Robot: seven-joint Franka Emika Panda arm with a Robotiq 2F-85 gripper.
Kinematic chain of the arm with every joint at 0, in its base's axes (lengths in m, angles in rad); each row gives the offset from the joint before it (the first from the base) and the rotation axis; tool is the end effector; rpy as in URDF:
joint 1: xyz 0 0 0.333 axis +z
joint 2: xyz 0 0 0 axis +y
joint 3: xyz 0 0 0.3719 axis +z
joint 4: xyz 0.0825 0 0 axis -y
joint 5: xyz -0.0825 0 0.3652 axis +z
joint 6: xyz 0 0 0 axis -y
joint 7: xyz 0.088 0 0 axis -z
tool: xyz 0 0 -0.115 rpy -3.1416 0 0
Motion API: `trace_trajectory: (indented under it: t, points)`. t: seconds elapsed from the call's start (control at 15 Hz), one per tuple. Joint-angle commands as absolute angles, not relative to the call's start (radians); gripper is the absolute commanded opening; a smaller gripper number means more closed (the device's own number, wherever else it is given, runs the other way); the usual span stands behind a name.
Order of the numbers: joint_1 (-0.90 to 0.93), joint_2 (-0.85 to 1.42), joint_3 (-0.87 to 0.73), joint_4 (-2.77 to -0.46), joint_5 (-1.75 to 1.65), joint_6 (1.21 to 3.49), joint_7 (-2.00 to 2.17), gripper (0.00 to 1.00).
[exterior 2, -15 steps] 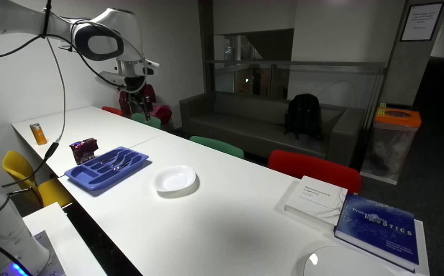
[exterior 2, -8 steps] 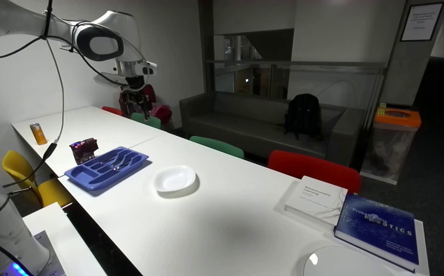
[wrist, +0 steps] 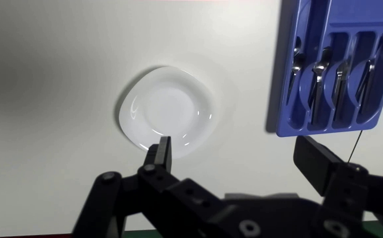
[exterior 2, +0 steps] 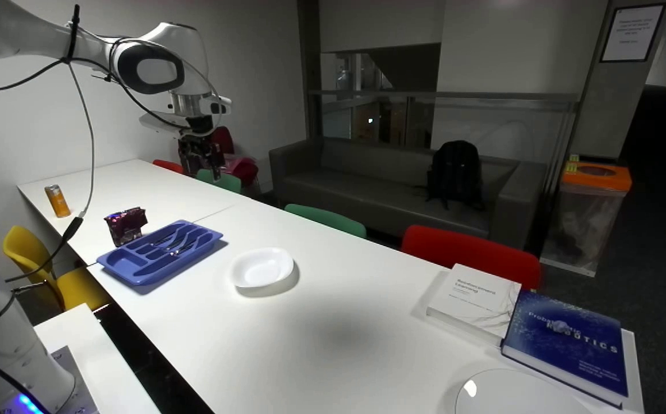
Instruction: Pick one teaspoon and put it on the counter
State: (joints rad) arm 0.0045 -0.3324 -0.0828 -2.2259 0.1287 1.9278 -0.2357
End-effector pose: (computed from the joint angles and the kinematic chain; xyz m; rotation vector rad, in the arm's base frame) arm 0.4206 -0.0274 0.5623 -2.9937 -0.1774 -0.0828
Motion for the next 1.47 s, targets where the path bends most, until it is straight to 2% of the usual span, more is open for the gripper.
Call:
trace_trajectory:
  t: [0.0, 0.53, 1.13, 1.4]
  points:
    - [0.037, -0.263, -0.004, -2.191, 0.106, 1.956, -0.147, 1.00]
    - [0.111, -0.079, 0.155, -2.128, 0.107, 2.150, 0.179, 1.00]
    - [0.129, -0.038, 0.159, -2.116, 0.124, 2.139, 0.163, 1.00]
    - [0.143, 0.010, 0.179, -2.098, 0.086, 2.175, 0.305, 1.00]
